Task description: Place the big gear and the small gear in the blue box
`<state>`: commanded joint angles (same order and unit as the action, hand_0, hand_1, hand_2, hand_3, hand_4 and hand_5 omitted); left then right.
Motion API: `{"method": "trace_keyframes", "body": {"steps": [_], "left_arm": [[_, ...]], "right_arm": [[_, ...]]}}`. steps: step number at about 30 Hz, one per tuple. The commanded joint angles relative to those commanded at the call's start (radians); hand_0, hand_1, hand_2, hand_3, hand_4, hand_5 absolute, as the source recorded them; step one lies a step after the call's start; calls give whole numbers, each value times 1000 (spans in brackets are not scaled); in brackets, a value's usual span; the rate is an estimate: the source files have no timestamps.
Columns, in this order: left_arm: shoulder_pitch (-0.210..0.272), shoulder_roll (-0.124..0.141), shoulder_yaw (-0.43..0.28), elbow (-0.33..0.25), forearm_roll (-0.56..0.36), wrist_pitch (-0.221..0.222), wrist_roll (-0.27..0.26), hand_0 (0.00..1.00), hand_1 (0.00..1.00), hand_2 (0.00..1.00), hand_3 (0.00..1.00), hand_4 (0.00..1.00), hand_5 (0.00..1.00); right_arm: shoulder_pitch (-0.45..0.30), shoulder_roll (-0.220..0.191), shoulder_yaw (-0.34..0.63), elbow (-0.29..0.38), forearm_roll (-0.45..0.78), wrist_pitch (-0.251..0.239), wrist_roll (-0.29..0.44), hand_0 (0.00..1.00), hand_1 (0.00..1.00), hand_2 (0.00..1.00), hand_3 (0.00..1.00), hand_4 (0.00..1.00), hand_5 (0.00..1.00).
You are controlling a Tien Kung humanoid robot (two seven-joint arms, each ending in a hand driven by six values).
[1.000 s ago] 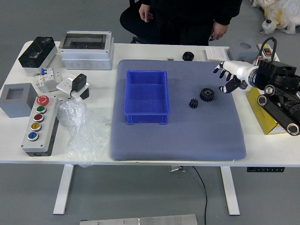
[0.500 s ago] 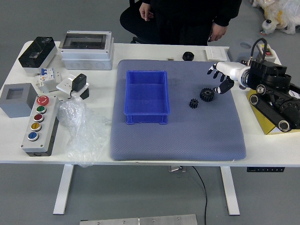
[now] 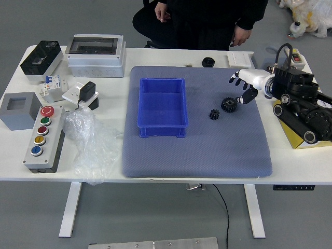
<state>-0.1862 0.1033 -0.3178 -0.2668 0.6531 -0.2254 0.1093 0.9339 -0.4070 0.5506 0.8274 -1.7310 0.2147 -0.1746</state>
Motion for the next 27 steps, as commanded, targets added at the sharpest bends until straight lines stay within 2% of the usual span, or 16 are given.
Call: {"method": "trace_keyframes", "body": {"steps": [14,27], "left_arm": [[-18,-3,16,-1,2,1,-2,860,830,829,779,595,371],[-28,-6,40,0,-3,2,-2,860,829,829,779,594,372]], "right_arm": [[34,16,-64,-94,60,-40,26,674,672,792,843,694,2],[54,57,-129,-174,124,-64,41,679,678,799,845,692,2]]}}
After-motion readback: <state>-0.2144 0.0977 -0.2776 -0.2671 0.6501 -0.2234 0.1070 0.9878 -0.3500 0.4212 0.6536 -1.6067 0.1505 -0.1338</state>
